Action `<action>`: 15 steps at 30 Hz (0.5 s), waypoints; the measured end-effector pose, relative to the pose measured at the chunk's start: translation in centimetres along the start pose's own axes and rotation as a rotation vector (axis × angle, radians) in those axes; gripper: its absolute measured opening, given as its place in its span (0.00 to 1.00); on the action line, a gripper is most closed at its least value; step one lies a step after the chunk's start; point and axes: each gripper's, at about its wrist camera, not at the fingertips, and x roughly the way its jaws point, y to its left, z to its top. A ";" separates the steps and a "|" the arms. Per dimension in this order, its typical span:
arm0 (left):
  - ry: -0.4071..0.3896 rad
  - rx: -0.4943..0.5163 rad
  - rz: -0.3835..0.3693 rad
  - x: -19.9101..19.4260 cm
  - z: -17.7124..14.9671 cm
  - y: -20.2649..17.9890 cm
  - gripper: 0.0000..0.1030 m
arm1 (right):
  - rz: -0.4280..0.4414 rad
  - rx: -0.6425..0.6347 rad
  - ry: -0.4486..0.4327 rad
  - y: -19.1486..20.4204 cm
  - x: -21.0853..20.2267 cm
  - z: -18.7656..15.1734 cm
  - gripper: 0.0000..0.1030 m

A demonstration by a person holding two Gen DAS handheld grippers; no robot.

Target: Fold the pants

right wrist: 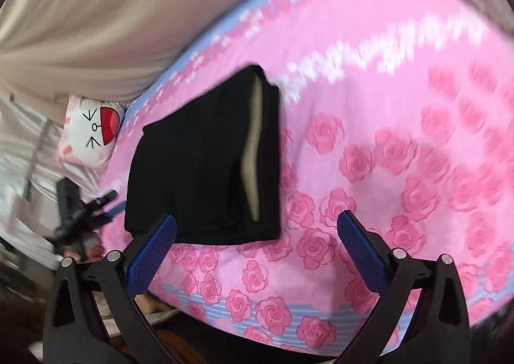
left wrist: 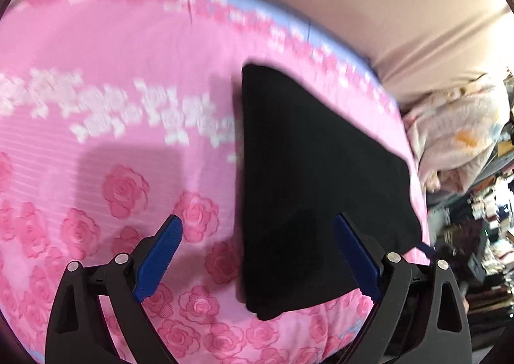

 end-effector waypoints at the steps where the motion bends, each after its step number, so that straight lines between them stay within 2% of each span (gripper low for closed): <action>1: 0.048 0.010 -0.007 1.0 0.0 -0.2 0.90 | 0.009 0.011 0.020 -0.2 0.6 0.0 0.95; 3: 0.101 0.014 -0.004 2.4 -0.1 -0.7 0.90 | 0.041 0.026 0.072 -0.6 2.0 0.2 0.95; 7: 0.117 0.048 0.012 3.4 0.2 -2.1 0.93 | 0.105 0.009 0.115 0.4 3.7 0.1 0.96; 10: 0.129 0.076 -0.022 4.2 0.8 -3.1 0.93 | 0.208 0.012 0.154 1.4 5.5 0.5 0.96; 12: 0.145 0.091 -0.066 5.1 1.2 -3.7 0.93 | 0.191 -0.026 0.137 2.5 5.9 0.9 0.96; 15: 0.140 0.120 -0.078 6.1 1.8 -4.7 0.94 | 0.208 -0.018 0.118 2.9 6.5 1.4 0.96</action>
